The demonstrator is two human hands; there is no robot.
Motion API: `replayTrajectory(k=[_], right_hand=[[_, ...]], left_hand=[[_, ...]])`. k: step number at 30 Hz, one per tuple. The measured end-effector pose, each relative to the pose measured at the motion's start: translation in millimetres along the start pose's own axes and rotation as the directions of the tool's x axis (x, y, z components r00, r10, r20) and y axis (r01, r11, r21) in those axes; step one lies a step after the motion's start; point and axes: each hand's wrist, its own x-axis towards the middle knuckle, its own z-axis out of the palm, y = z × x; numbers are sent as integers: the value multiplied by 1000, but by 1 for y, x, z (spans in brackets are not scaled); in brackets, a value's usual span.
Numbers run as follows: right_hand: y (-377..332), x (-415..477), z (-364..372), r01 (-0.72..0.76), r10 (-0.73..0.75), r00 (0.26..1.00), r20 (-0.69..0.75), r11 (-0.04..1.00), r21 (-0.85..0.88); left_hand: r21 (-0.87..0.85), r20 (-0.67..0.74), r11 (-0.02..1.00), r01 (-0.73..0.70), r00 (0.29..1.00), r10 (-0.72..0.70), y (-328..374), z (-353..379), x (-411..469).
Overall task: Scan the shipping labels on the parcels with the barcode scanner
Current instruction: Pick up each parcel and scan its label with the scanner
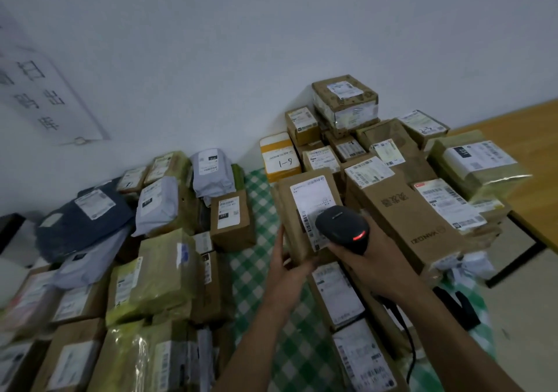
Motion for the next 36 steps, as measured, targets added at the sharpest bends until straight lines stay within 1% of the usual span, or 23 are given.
replayTrajectory(k=[3,5,10,16,22,27,30,34,36], right_hand=[[-13,5,4,34,-34,999,10,998,-50],[-21,8,7,38,-33,998,57,995,-93],[-34,15,23,53,-33,986,162,992,-117],[-36,22,32,62,-21,972,233,984,-169],[-40,29,40,62,-20,959,282,988,-142],[-42,30,36,62,-12,957,290,985,-162],[-44,31,37,66,-18,951,309,987,-144],[-46,33,36,64,-24,940,341,992,-106],[-45,36,35,66,-23,938,345,991,-115]], left_hand=[[1,-113,997,-72,991,72,10,-11,1],[0,-186,995,-101,977,100,13,-22,7],[47,-283,990,-130,949,138,17,-49,24],[28,-307,990,-137,941,139,11,-66,30],[13,-295,991,-131,947,129,8,-69,33],[-17,-292,990,-140,948,129,10,-69,35],[-20,-296,990,-137,947,125,8,-70,39],[-48,-287,993,-108,954,90,3,-71,47],[-63,-294,994,-84,954,62,0,-71,50]])
